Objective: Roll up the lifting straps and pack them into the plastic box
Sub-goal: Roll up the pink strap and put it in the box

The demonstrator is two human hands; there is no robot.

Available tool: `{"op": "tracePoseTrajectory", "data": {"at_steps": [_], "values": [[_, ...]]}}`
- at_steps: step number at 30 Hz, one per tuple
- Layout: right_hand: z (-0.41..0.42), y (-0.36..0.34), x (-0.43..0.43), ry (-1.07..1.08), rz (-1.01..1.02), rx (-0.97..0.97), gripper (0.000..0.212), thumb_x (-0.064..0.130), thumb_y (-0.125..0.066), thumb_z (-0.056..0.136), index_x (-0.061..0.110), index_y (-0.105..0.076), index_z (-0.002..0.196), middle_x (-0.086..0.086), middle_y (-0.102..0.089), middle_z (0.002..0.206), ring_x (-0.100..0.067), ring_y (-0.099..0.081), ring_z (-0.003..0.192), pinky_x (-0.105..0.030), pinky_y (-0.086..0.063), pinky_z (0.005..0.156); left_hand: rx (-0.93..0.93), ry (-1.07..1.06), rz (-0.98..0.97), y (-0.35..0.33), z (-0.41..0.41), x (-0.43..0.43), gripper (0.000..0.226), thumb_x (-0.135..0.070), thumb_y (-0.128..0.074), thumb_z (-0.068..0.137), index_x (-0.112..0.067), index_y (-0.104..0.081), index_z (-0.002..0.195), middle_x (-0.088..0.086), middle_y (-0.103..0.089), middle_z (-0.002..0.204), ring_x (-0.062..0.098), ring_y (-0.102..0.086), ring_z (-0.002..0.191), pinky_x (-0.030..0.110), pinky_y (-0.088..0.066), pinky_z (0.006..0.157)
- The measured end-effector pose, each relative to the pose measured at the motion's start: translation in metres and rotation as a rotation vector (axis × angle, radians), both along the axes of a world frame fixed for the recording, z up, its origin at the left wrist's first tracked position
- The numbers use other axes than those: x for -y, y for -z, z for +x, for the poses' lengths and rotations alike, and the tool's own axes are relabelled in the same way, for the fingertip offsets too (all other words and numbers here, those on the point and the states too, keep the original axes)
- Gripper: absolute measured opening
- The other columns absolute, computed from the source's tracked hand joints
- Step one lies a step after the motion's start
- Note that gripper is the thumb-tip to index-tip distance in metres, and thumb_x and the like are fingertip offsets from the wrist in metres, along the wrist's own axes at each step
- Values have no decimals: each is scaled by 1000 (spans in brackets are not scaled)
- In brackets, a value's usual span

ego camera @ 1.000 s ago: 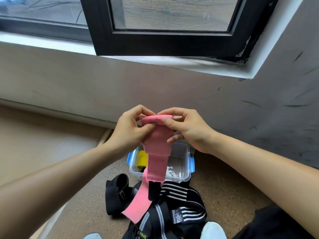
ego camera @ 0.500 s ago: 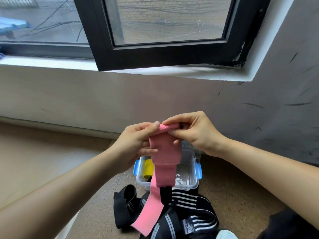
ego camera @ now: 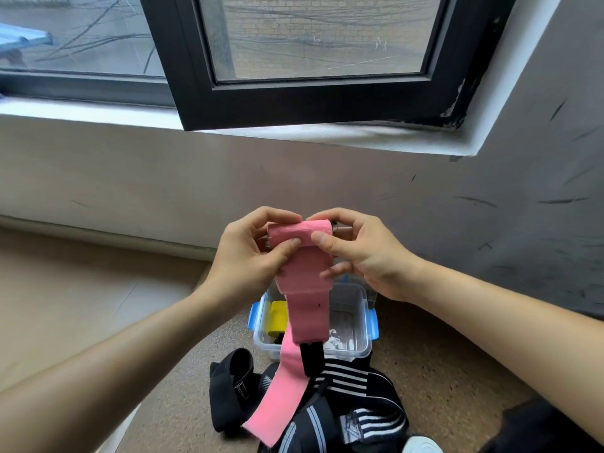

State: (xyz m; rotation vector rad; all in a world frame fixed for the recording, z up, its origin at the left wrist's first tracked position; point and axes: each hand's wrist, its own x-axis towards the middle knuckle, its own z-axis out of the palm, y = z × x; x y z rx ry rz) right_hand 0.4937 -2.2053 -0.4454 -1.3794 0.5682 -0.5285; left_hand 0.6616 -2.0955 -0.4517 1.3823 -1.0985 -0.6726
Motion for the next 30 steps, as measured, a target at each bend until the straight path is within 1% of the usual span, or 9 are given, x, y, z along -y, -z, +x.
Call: {"op": "tracePoseTrajectory", "data": {"at_steps": [3,7,11,14,16,19,22,26,30], "values": [[0,-1,-1,15,-31,11,27,9,-68,94,5,-66,121,-10,-67,88,-16,-69,77,-30,-61,56,12,24,-7,-1,0,1,24,1,-75,89,-17,-72,105,-5,-75,82,7,-67,72,24,-55,59],[0,-2,-2,13,-46,0,28,19,-69,92,8,-68,118,-16,-65,93,-22,-70,81,-32,-62,56,11,49,-1,-1,1,0,23,3,-73,90,-16,-71,104,-6,-74,80,7,-66,72,26,-56,57],[0,-1,-2,9,-33,22,20,12,-67,93,9,-69,113,-18,-66,95,-23,-70,83,-31,-62,58,-4,59,50,-1,1,-1,25,1,-76,89,-13,-69,108,1,-72,85,10,-67,72,28,-57,52],[-1,-1,1,7,-31,47,18,8,-67,93,11,-69,110,-12,-69,91,-19,-72,83,-31,-62,63,-175,101,206,-5,3,-2,32,-23,-84,84,-16,-70,112,3,-73,93,13,-70,76,28,-58,52],[-2,0,3,11,-64,39,19,5,-67,93,13,-69,110,-10,-70,90,-18,-71,82,-30,-62,67,-246,160,317,-6,4,-3,40,-43,-78,84,-21,-72,116,4,-74,96,16,-73,82,31,-59,58],[-4,3,5,-9,-112,32,21,2,-69,92,17,-71,107,-13,-68,96,-22,-68,87,-32,-61,74,-258,196,383,-7,3,-4,50,-55,-66,86,-18,-73,118,8,-75,95,20,-73,84,30,-59,63],[-4,4,5,-36,-129,41,24,-4,-68,91,17,-71,103,-11,-66,95,-22,-65,87,-33,-61,78,-267,174,374,-8,3,-4,48,-51,-66,85,-12,-74,112,12,-73,95,21,-72,84,28,-60,63],[-1,4,4,-54,-121,30,32,-16,-66,87,14,-68,97,-11,-63,97,-17,-66,83,-30,-62,70,-287,132,318,-8,5,-4,28,-28,-74,87,-13,-75,110,8,-73,94,17,-69,81,24,-59,60],[0,2,4,-48,-29,-26,44,-3,-75,86,17,-61,123,-16,-63,114,-20,-71,92,-36,-62,65,-280,91,279,-7,4,-2,27,-14,-79,85,-13,-73,111,7,-72,94,14,-68,78,23,-58,58]]}}
